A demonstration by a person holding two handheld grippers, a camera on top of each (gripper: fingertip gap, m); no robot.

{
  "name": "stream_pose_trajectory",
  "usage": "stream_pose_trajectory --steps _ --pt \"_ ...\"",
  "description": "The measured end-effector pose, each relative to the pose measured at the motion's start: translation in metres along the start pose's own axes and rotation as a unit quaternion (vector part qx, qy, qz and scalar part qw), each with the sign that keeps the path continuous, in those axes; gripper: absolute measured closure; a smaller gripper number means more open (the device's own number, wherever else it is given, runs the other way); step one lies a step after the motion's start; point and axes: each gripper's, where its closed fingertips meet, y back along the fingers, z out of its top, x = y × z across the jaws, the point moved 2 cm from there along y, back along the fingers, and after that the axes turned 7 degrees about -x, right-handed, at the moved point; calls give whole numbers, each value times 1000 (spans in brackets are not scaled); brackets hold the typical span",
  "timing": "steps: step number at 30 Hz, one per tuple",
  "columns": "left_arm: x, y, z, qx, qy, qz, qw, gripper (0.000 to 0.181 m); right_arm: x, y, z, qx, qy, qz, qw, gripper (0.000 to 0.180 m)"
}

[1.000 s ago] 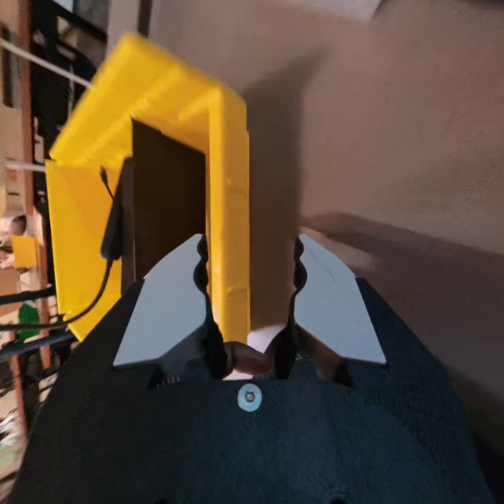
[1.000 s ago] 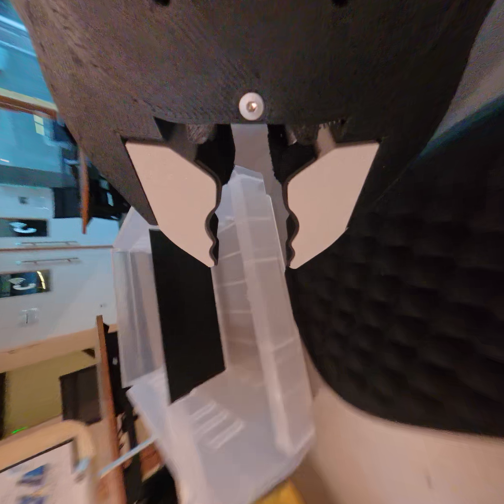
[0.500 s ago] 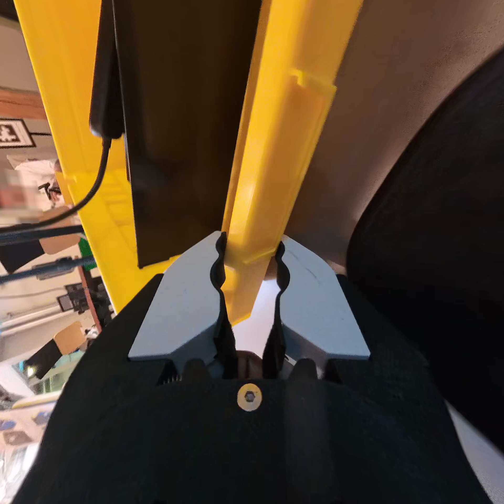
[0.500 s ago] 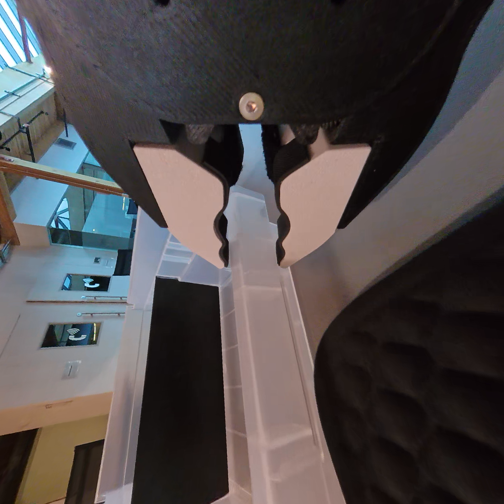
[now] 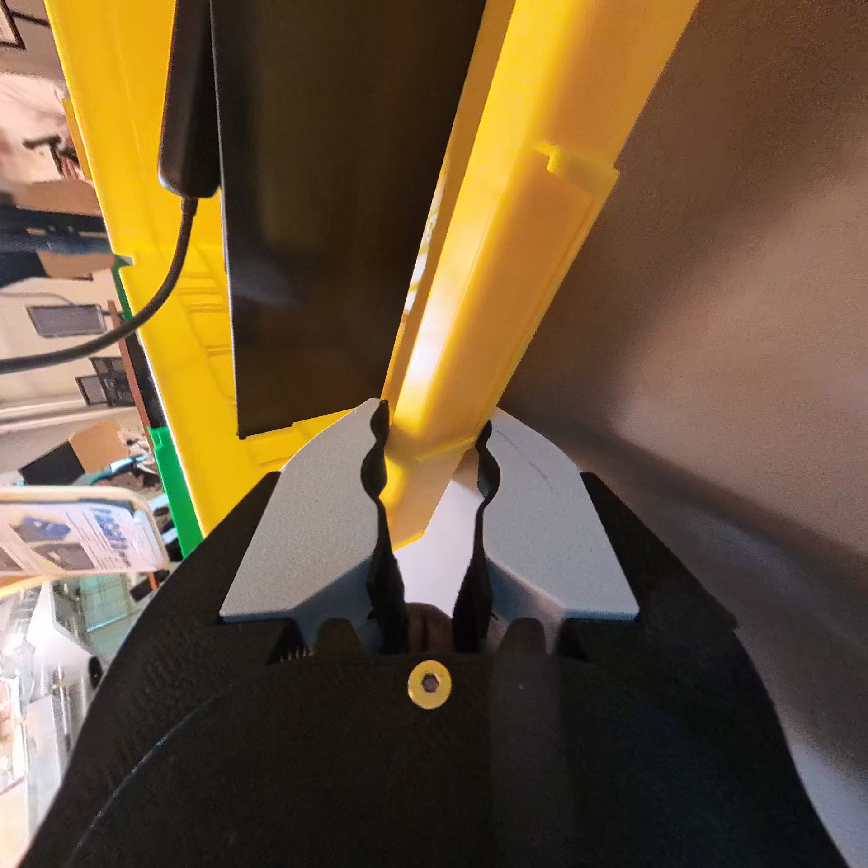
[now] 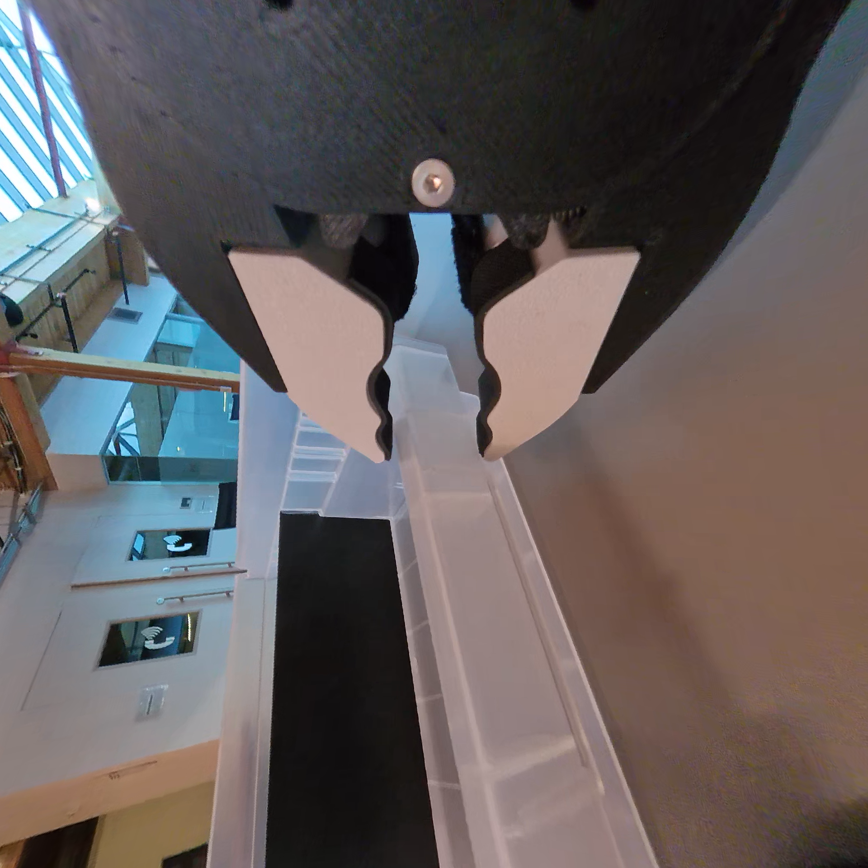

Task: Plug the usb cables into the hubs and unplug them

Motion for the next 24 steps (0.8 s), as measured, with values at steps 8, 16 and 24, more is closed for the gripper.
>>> stream_pose_trajectory --steps 8,16,24 --pt "-1 23 -59 3 -54 -13 998 148 -6 19 -50 35 -28 -41 998 143" --pt "0 59 -51 -125 96 -67 985 120 -10 45 -40 -76 -173 -17 982 126" --pt "55 136 51 -418 179 -8 891 116 -64 100 28 -323 -297 -52 897 122"
